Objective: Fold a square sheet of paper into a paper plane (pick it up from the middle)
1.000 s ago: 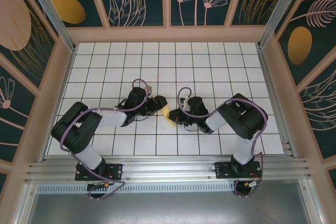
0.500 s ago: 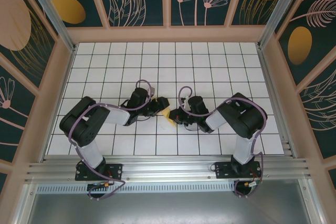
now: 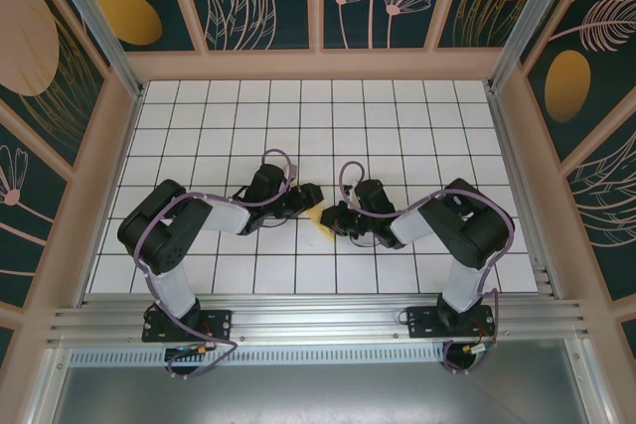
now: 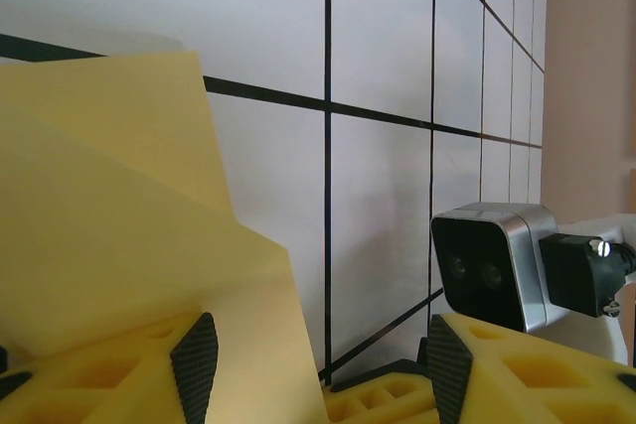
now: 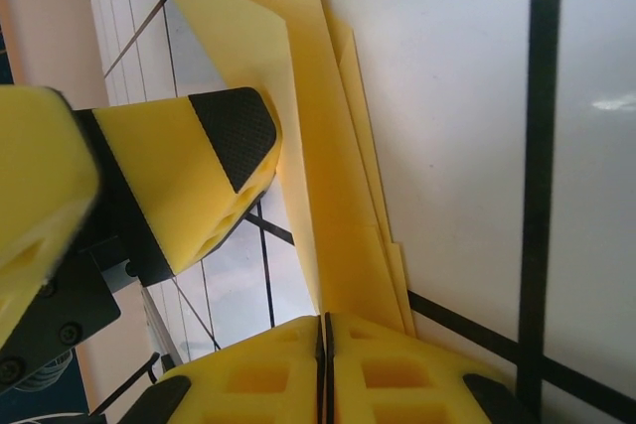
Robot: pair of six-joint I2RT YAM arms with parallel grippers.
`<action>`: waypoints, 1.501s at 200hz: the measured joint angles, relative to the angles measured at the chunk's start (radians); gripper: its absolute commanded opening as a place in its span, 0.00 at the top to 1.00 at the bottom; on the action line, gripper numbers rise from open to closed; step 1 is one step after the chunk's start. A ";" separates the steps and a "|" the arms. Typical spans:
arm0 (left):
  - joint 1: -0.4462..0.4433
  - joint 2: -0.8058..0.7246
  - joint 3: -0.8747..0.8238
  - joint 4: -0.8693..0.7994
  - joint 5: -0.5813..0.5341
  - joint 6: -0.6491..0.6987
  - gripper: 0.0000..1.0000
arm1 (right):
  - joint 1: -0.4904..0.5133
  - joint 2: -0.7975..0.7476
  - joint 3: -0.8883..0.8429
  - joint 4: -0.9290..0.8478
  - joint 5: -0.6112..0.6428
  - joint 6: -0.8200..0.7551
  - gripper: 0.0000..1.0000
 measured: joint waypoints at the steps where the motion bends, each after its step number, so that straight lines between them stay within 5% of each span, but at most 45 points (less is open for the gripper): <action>1: 0.000 0.000 0.000 0.000 0.000 0.000 0.39 | 0.000 0.000 0.000 0.000 0.000 0.000 0.87; 69: 0.000 -0.009 0.000 0.000 0.007 0.004 0.36 | -0.005 -0.001 0.011 -0.039 -0.005 0.017 0.99; 138: 0.000 -0.298 -0.063 0.023 -0.045 0.017 0.33 | -0.029 0.006 -0.007 0.003 -0.044 0.110 1.00; 300: -0.042 0.041 -0.007 0.129 0.100 -0.013 0.36 | -0.039 0.012 -0.004 0.004 -0.068 0.147 0.94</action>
